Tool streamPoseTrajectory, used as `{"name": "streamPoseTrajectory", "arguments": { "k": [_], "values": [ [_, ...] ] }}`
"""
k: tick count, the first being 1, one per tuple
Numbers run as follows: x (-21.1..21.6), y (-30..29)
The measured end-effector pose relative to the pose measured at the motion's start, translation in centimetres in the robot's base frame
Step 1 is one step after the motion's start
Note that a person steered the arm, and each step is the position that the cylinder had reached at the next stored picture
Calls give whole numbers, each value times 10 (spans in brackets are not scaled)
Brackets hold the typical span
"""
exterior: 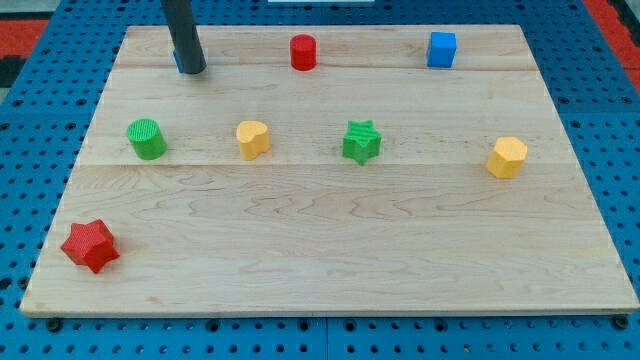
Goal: Point at the yellow hexagon
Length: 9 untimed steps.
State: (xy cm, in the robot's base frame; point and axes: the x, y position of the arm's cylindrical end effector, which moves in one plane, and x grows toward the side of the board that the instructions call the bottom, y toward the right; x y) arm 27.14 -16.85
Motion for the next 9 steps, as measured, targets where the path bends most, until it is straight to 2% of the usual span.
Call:
{"name": "streamPoseTrajectory", "arguments": {
  "k": [1, 2, 3, 4, 5, 6, 7, 8, 9],
  "values": [
    [-4, 9],
    [-5, 51],
    [43, 60],
    [48, 120],
    [89, 195],
    [105, 317],
    [135, 345],
    [121, 386],
    [112, 456]
  ]
}}
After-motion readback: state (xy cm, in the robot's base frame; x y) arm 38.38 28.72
